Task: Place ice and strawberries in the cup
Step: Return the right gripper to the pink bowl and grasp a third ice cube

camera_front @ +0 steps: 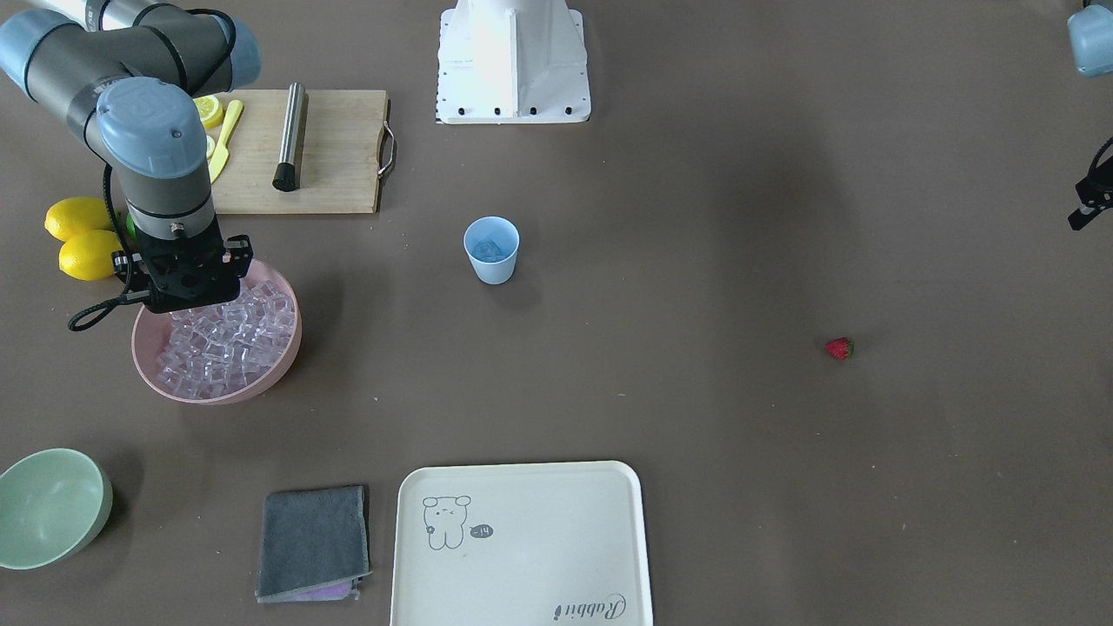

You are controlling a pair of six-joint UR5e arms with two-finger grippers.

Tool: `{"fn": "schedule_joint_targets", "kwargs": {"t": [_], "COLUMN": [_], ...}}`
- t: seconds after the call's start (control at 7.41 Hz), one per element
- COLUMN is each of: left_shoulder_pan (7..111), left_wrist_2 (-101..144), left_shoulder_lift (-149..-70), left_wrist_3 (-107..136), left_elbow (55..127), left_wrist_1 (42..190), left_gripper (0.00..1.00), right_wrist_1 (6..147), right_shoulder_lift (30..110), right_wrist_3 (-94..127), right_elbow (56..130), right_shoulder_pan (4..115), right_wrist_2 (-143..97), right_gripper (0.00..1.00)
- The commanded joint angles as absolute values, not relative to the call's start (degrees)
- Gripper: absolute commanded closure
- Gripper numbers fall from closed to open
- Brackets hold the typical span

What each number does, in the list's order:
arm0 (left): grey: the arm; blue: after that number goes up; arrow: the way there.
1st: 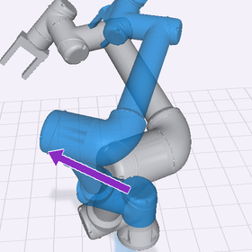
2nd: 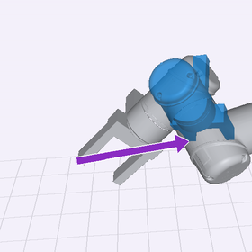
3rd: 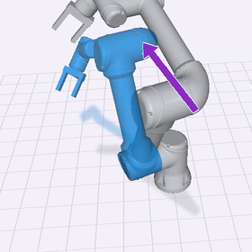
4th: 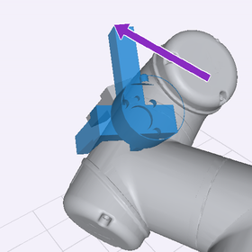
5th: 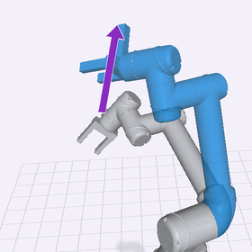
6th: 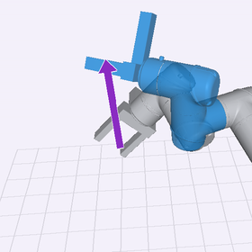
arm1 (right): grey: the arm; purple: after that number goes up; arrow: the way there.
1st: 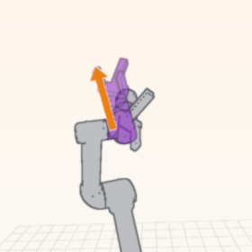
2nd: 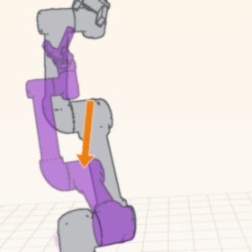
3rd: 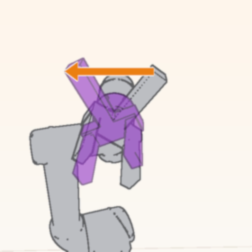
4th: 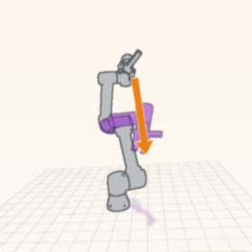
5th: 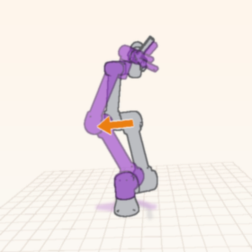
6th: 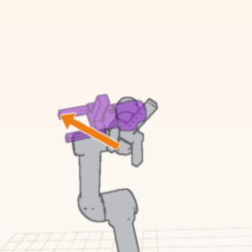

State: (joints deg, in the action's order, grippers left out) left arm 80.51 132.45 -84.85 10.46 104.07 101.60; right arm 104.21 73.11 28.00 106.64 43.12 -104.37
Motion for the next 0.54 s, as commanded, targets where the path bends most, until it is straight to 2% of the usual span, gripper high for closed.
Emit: {"fn": "schedule_joint_targets", "kwargs": {"t": [0.0,0.4], "left_shoulder_pan": [80.51,80.51], "left_wrist_2": [132.36,132.36], "left_shoulder_lift": [-84.73,-84.55], "left_wrist_3": [10.46,10.46], "left_elbow": [104.15,104.15], "left_wrist_1": [101.60,101.69], "left_gripper": [0.03,0.03], "right_wrist_1": [104.15,104.15], "right_shoulder_lift": [72.87,73.03], "right_wrist_3": [27.86,27.51], "right_elbow": [106.26,105.91], "right_shoulder_pan": [42.19,41.13], "right_wrist_2": [-104.41,-104.24], "right_gripper": [0.36,0.39]}}
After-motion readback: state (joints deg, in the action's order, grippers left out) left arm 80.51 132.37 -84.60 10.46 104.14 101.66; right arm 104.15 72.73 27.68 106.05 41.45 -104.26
